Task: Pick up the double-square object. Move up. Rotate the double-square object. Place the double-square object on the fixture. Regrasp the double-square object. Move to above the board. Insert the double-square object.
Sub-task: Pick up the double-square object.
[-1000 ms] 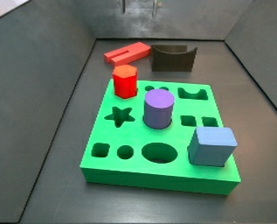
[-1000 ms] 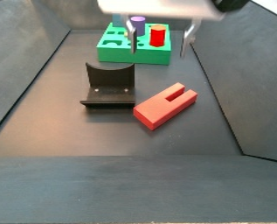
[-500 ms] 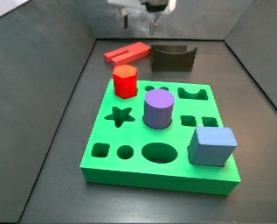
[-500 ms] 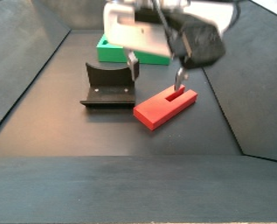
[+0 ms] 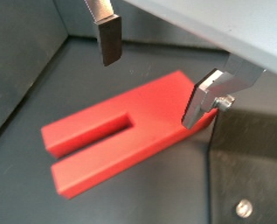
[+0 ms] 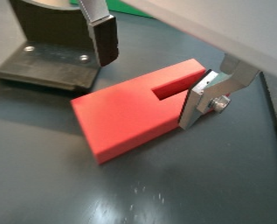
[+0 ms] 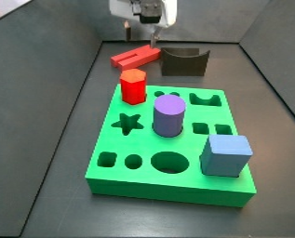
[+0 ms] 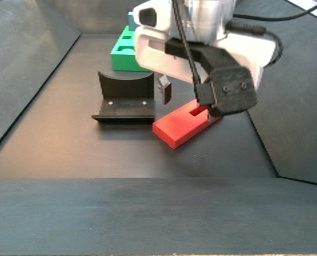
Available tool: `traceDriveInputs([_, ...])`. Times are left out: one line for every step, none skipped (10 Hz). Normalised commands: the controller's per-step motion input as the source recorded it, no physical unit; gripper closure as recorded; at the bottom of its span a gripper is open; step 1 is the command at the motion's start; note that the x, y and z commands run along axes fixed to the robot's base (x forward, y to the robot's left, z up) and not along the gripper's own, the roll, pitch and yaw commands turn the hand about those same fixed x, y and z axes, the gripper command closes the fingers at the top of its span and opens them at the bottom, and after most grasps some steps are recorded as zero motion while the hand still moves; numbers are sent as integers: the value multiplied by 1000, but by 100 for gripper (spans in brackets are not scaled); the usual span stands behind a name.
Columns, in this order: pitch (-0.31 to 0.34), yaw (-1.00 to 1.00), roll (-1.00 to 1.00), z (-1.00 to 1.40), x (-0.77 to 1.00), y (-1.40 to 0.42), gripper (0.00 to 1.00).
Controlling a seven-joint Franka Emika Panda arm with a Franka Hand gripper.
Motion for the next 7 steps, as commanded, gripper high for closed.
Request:
traceDriveInputs([-34,-271,-106,-494,54,-351,0])
traceDriveInputs([-39,-277,-149,-543,0,-146,0])
traceDriveInputs([-76,-240,-287,-489,0,11,0])
traceDriveInputs([-146,-231,-350,-297,-94,151,0])
traceDriveInputs([-180,-197,-349,-223,-86,123,0])
traceDriveInputs([-153,-146,-300,-223,0,23,0])
traceDriveInputs([-73,-126,-191,-103,0,23,0])
